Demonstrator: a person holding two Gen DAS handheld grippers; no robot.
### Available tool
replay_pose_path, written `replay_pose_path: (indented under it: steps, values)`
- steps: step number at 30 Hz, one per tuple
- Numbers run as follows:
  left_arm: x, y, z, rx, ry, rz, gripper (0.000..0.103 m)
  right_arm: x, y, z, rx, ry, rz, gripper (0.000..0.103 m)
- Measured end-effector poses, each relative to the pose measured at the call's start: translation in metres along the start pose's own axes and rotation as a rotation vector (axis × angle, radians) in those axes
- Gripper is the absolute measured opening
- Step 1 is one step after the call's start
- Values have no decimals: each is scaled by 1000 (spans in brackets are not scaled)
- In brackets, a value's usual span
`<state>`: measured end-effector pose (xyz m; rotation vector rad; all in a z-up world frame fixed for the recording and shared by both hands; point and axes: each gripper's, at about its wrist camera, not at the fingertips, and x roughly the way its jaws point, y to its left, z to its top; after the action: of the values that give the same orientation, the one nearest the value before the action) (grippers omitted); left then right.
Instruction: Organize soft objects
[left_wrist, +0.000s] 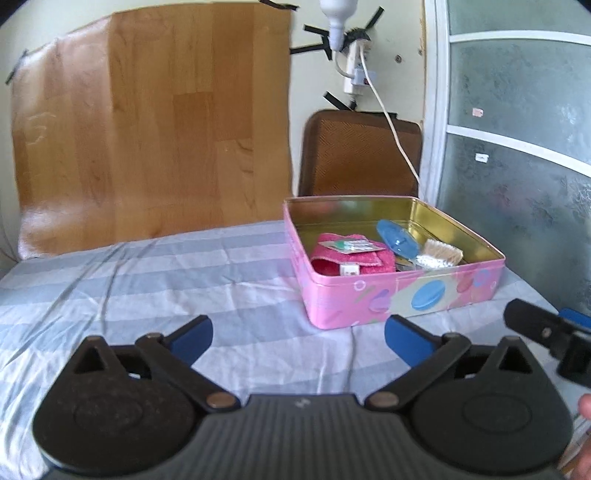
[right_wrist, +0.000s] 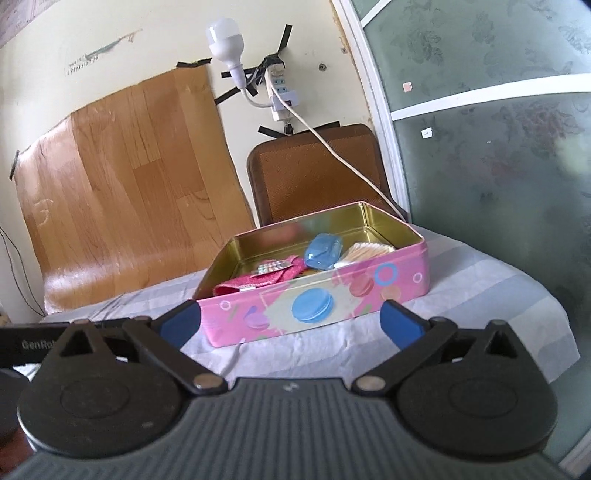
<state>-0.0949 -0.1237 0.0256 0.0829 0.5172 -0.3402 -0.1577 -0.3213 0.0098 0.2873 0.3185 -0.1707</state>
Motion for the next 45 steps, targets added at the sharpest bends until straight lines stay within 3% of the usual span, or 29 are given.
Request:
replay_pose_path:
  steps: [10, 17, 28, 34, 39, 45]
  values:
    - [-41, 0, -11, 7, -105, 85, 103, -37, 17, -4, -4, -58, 25, 103]
    - [-46, 4, -19, 2, -152, 68, 103, -44, 20, -6, -15, -96, 22, 103]
    - [-29, 3, -18, 48, -72, 61, 103, -33, 17, -8, 10, -84, 20, 103]
    - [-29, 16, -17, 53, -103, 85, 103, -30, 8, -3, 16, -100, -9, 103]
    - [-13, 18, -12, 30, -83, 90, 103, -26, -7, -1, -12, -139, -96, 103]
    - [-3, 6, -6, 64, -106, 132, 103, -14, -30, -4, 22, -103, -125, 103]
